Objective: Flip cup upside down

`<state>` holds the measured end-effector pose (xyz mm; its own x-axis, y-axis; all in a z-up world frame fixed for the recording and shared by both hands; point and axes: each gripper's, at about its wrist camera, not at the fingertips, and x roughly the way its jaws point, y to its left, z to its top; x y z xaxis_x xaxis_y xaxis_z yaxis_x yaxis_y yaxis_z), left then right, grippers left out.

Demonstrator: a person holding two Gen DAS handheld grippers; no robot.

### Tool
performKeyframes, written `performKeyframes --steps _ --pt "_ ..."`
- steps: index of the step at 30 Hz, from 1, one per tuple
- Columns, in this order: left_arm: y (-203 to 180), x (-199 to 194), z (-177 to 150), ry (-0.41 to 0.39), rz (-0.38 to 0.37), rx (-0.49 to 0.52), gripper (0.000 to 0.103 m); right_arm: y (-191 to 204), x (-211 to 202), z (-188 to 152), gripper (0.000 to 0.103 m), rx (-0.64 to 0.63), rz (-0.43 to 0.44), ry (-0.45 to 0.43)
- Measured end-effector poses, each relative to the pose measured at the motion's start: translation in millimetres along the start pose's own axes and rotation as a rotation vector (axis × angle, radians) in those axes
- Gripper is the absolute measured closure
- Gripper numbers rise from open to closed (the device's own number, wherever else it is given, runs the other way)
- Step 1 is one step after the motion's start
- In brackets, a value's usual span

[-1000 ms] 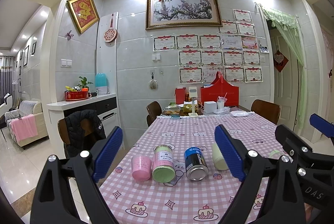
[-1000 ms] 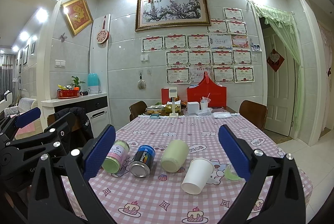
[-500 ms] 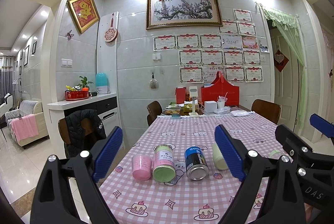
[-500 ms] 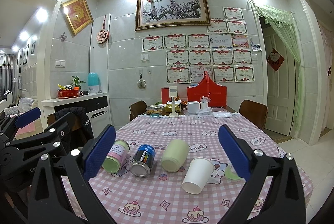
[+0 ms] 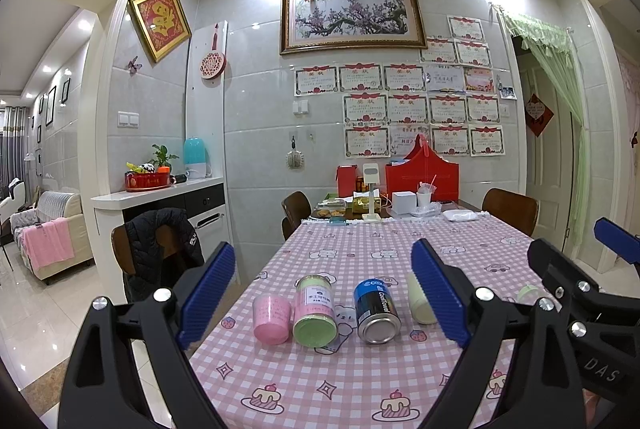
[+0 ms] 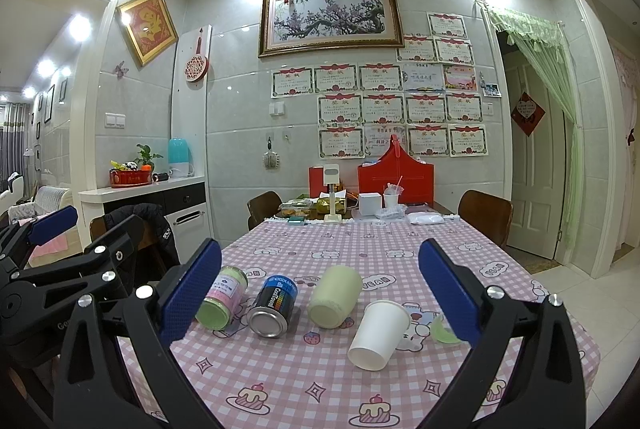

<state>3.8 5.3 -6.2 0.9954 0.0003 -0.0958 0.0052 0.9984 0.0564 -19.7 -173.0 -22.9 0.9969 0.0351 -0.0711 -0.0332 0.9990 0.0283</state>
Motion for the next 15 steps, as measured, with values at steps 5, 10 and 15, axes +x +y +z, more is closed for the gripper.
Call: performKeyframes --steps 5,10,15 --pt "8.0 8.7 -14.6 0.006 0.001 0.0 0.015 2.5 12.9 -13.5 0.008 -0.001 -0.001 0.007" --pt "10.8 7.3 -16.4 0.008 0.001 0.001 0.015 2.8 13.5 -14.6 0.008 -0.002 -0.001 0.009" --pt "4.7 15.8 -16.8 0.011 0.007 0.002 0.015 3.1 14.1 -16.0 0.008 -0.004 0.001 0.009"
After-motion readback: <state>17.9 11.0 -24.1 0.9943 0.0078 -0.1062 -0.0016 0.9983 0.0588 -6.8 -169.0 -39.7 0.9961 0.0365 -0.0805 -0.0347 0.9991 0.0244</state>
